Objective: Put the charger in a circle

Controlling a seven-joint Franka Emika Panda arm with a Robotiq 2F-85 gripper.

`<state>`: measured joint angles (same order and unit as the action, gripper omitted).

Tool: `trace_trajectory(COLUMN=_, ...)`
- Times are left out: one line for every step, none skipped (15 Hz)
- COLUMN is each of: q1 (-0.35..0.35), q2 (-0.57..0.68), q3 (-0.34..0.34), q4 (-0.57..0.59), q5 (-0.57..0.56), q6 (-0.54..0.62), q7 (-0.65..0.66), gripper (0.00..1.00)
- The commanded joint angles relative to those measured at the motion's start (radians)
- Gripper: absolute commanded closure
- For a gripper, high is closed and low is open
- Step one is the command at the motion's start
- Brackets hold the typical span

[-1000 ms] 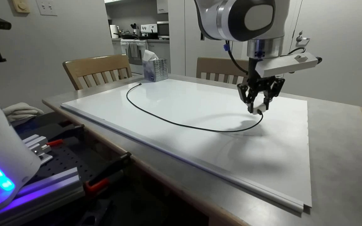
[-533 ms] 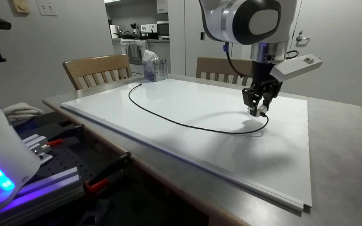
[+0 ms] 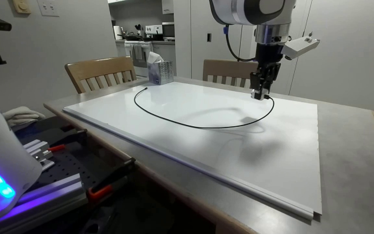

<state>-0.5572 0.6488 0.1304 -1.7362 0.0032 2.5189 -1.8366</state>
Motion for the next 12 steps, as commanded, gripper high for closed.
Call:
trace_trajectory(q1=0.054, q2=0.047, q3=-0.024, q4=0.109, q5=0.022, q6=-0.078, q7=-0.08, gripper=0.74)
trace_trajectory(q1=0.059, q2=0.012, q3=-0.042, q4=0.044, q5=0.037, q6=-0.037, q7=-0.048, gripper=0.49)
trace_trajectory(q1=0.069, q2=0.02, q3=-0.044, q4=0.062, q5=0.036, q6=-0.05, q7=-0.054, gripper=0.49)
trace_trajectory(q1=0.076, q2=0.025, q3=-0.044, q4=0.073, q5=0.035, q6=-0.055, q7=-0.055, gripper=0.49)
trace_trajectory(q1=0.078, q2=0.029, q3=-0.044, q4=0.078, q5=0.035, q6=-0.056, q7=-0.056, gripper=0.49)
trace_trajectory(q1=0.078, q2=0.032, q3=-0.045, q4=0.082, q5=0.034, q6=-0.056, q7=-0.057, gripper=0.49)
trace_trajectory(q1=0.078, q2=0.036, q3=-0.047, q4=0.085, q5=0.034, q6=-0.056, q7=-0.058, gripper=0.74)
trace_trajectory(q1=0.091, q2=0.045, q3=-0.042, q4=0.113, q5=0.022, q6=-0.071, q7=-0.077, gripper=0.74)
trace_trajectory(q1=0.113, q2=0.058, q3=-0.038, q4=0.143, q5=0.008, q6=-0.086, q7=-0.093, gripper=0.74)
trace_trajectory(q1=0.132, q2=0.065, q3=-0.032, q4=0.166, q5=-0.001, q6=-0.098, q7=-0.11, gripper=0.74)
trace_trajectory(q1=0.15, q2=0.074, q3=-0.024, q4=0.189, q5=-0.005, q6=-0.105, q7=-0.136, gripper=0.74)
trace_trajectory(q1=0.168, q2=0.085, q3=-0.014, q4=0.212, q5=-0.007, q6=-0.118, q7=-0.169, gripper=0.74)
